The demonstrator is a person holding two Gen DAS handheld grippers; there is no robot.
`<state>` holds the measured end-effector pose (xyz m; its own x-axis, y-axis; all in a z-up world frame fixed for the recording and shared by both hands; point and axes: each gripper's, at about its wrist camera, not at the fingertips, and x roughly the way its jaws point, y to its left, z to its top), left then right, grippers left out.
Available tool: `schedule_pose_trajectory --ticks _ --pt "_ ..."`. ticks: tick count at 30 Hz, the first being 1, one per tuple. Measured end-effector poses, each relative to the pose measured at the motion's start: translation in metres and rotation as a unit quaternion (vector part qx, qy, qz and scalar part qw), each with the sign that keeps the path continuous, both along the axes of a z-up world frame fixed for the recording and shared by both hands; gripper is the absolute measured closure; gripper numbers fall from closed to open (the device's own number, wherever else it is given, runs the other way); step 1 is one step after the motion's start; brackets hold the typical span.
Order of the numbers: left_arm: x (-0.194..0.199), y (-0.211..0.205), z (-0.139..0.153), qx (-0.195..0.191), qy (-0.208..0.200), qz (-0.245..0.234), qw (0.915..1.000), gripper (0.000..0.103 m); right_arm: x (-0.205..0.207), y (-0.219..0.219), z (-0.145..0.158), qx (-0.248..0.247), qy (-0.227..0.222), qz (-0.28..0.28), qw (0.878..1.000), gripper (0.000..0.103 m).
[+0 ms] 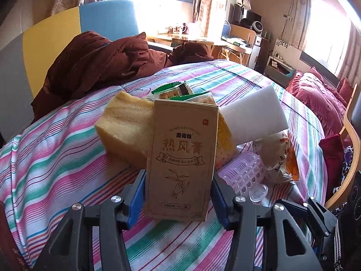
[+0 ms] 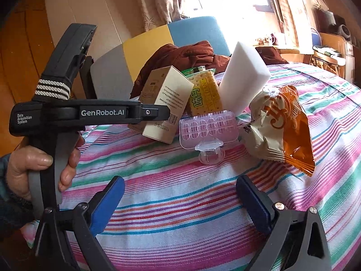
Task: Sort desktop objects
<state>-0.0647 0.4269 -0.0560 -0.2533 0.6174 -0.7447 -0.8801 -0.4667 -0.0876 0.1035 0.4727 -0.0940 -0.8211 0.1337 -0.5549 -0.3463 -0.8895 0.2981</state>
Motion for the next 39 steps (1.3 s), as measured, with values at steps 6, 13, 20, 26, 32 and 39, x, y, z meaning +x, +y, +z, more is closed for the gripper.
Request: schedule_pose_trajectory --ticks 6,13,20,26,32,39 --pt "0.008 -0.027 0.004 0.019 -0.02 0.033 0.9991 0.049 0.0 -0.001 0.0 -0.003 0.001 0.004 1.0 0.001" --pt "0.035 -0.089 0.004 0.019 -0.042 0.07 0.9964 0.051 -0.001 -0.002 0.001 -0.001 -0.004 0.005 1.0 0.001" --pt "0.06 -0.139 0.003 0.022 -0.034 0.084 0.9956 0.051 0.011 0.005 0.012 -0.002 0.001 -0.024 1.0 0.011" --pt "0.068 -0.149 0.0 0.044 -0.023 0.075 0.996 0.051 0.023 0.028 0.052 0.041 0.021 -0.08 0.996 0.019" --pt "0.067 -0.149 -0.006 0.061 -0.036 0.073 0.9949 0.049 0.0 0.063 0.084 0.085 0.016 -0.128 0.988 0.023" --pt "0.065 -0.146 -0.015 0.064 -0.051 0.073 0.9939 0.044 -0.04 0.089 0.08 0.089 -0.028 -0.128 0.987 0.038"
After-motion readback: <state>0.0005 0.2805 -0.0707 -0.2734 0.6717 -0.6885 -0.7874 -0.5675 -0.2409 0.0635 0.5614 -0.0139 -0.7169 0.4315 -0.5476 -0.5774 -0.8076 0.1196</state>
